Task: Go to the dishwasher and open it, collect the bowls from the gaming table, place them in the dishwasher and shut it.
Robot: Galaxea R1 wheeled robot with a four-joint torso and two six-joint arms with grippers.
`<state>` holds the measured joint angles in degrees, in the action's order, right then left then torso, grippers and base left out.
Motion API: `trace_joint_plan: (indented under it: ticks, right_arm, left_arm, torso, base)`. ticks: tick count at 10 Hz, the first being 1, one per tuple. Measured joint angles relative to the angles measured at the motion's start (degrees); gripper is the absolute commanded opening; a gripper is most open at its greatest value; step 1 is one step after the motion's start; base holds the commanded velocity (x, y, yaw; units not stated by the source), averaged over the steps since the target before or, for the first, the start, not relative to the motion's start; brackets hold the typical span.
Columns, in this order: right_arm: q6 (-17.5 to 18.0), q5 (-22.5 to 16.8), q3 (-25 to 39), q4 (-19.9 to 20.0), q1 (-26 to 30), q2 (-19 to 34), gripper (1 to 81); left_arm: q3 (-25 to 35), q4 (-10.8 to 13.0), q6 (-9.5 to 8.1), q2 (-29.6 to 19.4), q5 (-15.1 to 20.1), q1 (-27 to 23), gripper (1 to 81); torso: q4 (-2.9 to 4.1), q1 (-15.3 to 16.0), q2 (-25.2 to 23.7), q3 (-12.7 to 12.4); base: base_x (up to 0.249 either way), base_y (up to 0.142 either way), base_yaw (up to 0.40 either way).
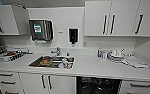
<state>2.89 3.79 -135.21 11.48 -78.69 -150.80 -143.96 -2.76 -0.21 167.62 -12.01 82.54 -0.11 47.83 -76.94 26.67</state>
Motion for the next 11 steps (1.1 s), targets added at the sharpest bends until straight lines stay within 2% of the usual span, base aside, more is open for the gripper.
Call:
trace_joint_plan:
  ticks: [4,7,9,11]
  right_arm:
    - [0.13,3.56,-0.24,-3.94,-1.51,-0.52,81.1]
    - [-0.33,4.97,-1.93,-5.16,-1.82,-2.97,81.1]
    - [-0.61,5.18,-3.22,-5.78,-1.79,-5.18,81.1]
    - [-0.59,3.78,-3.24,-6.11,-1.79,-6.07,81.1]
  left_arm:
    - [-2.18,0.00,0.02,1.10,-0.02,0.00,81.1]
    - [-4.17,0.00,0.02,1.76,0.00,0.00,81.1]
    - [-4.41,0.00,0.02,1.95,0.02,0.00,81.1]
    - [-4.41,0.00,0.05,2.36,0.00,0.00,81.1]
  torso:
    - [0.00,0.00,0.00,0.00]
    - [0.00,0.00,0.00,0.00]
    - [0.00,0.00,0.00,0.00]
    - [0.00,-0.33,0.48,0.00]
  base:
    - [0.000,0.000,0.000]
    - [0.000,0.000,0.000]
    - [0.000,0.000,0.000]
    - [0.000,0.000,0.000]
